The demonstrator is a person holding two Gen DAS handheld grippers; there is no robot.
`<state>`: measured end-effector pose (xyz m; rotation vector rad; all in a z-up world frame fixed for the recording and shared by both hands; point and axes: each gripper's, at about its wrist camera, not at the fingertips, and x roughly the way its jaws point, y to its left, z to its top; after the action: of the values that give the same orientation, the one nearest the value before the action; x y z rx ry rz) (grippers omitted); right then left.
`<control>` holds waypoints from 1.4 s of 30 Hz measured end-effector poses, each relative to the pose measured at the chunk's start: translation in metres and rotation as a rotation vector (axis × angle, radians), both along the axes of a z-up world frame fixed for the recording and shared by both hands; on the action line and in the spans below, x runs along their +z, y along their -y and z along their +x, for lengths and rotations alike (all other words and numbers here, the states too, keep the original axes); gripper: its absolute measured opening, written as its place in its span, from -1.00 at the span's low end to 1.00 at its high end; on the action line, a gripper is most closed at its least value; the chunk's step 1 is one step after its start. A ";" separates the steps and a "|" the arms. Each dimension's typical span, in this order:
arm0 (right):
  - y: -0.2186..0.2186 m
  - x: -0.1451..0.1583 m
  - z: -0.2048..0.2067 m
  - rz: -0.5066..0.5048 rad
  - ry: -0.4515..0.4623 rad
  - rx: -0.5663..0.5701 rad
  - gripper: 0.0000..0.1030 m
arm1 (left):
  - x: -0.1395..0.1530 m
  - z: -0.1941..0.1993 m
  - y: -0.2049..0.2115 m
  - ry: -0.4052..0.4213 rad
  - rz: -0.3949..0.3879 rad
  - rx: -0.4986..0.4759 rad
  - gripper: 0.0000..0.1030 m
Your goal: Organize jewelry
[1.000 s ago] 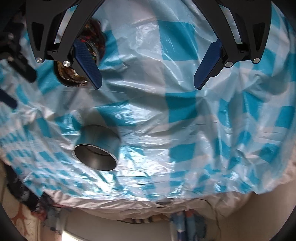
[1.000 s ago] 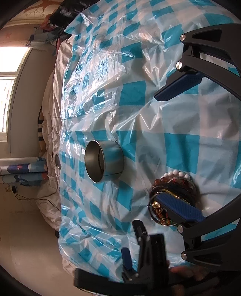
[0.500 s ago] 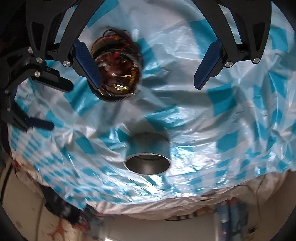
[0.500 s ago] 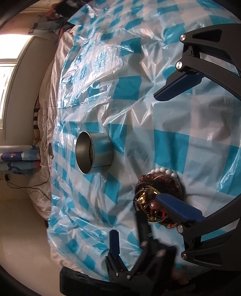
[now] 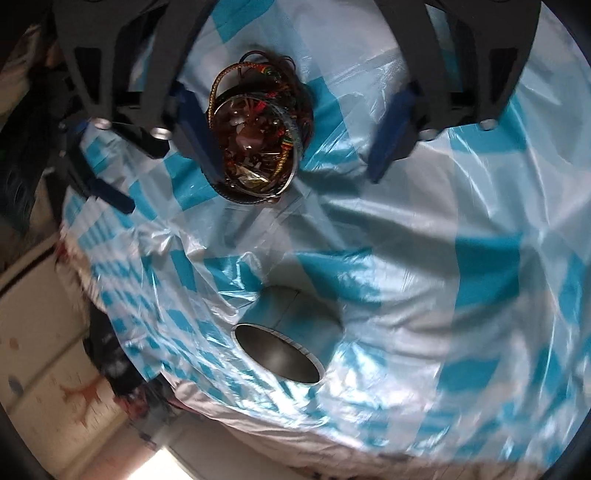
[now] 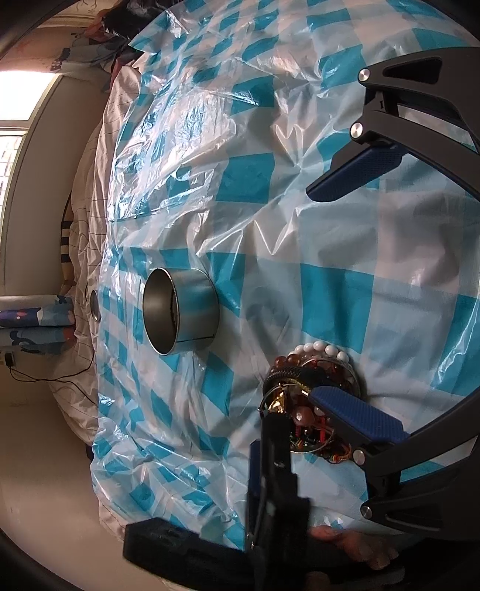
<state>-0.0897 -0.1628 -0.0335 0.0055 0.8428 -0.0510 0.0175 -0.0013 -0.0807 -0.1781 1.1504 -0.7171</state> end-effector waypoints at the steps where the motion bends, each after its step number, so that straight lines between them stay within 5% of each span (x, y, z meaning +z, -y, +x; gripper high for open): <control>1: 0.000 0.000 0.000 -0.001 -0.003 0.000 0.86 | -0.002 0.001 -0.002 -0.013 -0.009 0.008 0.20; 5: 0.002 -0.003 0.002 0.007 -0.008 -0.007 0.86 | -0.007 0.003 -0.003 -0.065 -0.075 0.015 -0.21; 8: 0.005 -0.004 0.002 0.014 -0.005 -0.014 0.86 | -0.010 0.001 0.000 -0.081 -0.074 0.005 -0.77; 16: 0.007 -0.008 0.003 0.010 -0.013 -0.019 0.86 | -0.004 0.005 -0.007 -0.032 -0.001 0.030 -0.83; 20: 0.006 -0.010 0.004 0.004 -0.018 -0.015 0.86 | -0.003 0.009 -0.012 -0.012 0.017 0.056 -0.30; 23: 0.005 -0.011 0.004 0.004 -0.019 -0.014 0.86 | -0.002 0.010 -0.016 -0.002 0.002 0.059 -0.25; 24: 0.005 -0.011 0.004 0.003 -0.019 -0.014 0.86 | -0.002 0.010 -0.016 -0.007 -0.007 0.051 -0.37; 25: 0.004 -0.011 0.004 0.003 -0.019 -0.014 0.86 | -0.003 0.009 -0.016 -0.009 -0.012 0.042 -0.78; 26: 0.004 -0.011 0.004 0.003 -0.019 -0.015 0.86 | -0.004 0.008 -0.015 -0.010 -0.003 0.031 -0.90; 42: 0.001 -0.008 0.003 0.005 -0.007 0.011 0.86 | 0.028 0.013 -0.060 0.007 -0.309 0.112 -0.93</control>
<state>-0.0868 -0.1639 -0.0414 0.0051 0.8495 -0.0391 0.0300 0.0591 -0.0528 -0.4959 1.0098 -0.7927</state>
